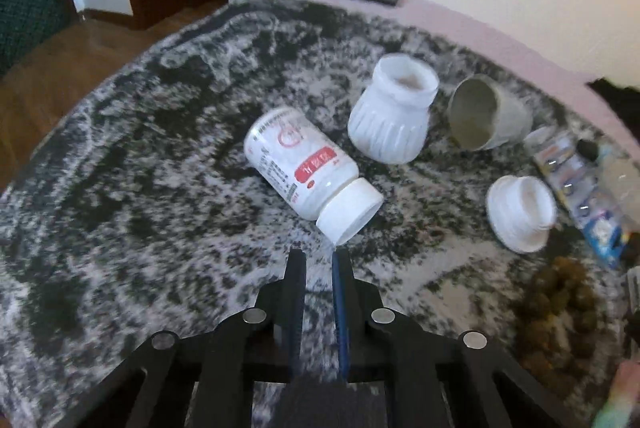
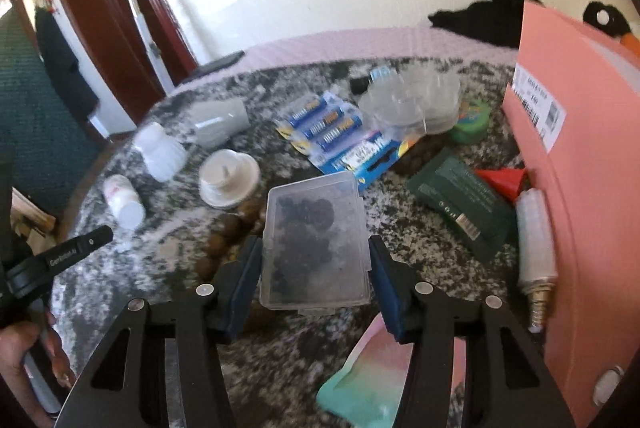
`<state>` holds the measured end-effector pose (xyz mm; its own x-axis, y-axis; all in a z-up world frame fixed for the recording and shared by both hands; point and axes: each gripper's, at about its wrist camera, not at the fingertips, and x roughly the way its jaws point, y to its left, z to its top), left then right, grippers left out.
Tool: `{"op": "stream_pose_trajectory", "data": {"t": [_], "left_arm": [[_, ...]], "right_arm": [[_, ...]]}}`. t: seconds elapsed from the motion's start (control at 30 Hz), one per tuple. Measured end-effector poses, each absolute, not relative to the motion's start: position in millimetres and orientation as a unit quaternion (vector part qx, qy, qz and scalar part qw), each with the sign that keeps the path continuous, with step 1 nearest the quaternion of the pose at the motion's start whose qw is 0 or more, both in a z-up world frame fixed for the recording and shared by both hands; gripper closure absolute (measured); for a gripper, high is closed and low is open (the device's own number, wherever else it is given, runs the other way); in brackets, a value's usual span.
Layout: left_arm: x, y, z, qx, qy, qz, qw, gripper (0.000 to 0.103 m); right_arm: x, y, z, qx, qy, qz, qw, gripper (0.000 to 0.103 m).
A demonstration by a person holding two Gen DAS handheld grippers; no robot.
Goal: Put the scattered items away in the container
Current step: 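Grasp the clear box of black beads with the right gripper, then grasp the white pill bottle with the left gripper while the right holds the bead box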
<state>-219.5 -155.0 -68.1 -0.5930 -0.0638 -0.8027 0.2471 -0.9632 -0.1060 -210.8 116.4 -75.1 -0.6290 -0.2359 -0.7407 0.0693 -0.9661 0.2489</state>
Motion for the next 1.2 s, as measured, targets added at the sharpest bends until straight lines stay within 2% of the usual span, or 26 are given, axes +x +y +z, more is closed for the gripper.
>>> {"op": "stream_pose_trajectory", "data": {"t": [0.33,0.53,0.57,0.6,0.67,0.77,1.17,1.2], "left_arm": [[-158,-119,8,0.368,0.060,-0.927,0.043,0.092],[-123,-108,33,0.348,0.068,-0.935,0.025,0.091],[-123,-113,33,0.345,0.074,-0.935,0.030,0.085],[-125,-118,31,0.344,0.081,-0.935,0.037,0.063],[-132,-130,24,0.345,0.103,-0.931,0.056,0.033],[-162,-151,-1,0.375,0.139,-0.914,0.075,0.032],[-288,-181,-103,0.447,0.186,-0.864,0.142,0.030],[-293,-182,-106,0.447,0.183,-0.863,0.146,0.033]], "right_arm": [[-146,112,-12,0.379,-0.084,-0.916,0.098,0.047],[-101,124,31,0.343,-0.077,-0.931,0.098,0.047],[-94,126,38,0.337,-0.076,-0.933,0.097,0.047],[-89,129,41,0.332,-0.074,-0.936,0.095,0.047],[-80,135,45,0.322,-0.071,-0.940,0.088,0.047],[-82,140,41,0.330,-0.069,-0.937,0.088,0.047],[-131,155,-4,0.379,-0.048,-0.920,0.088,0.047],[-135,157,-7,0.382,-0.048,-0.919,0.087,0.047]]}}
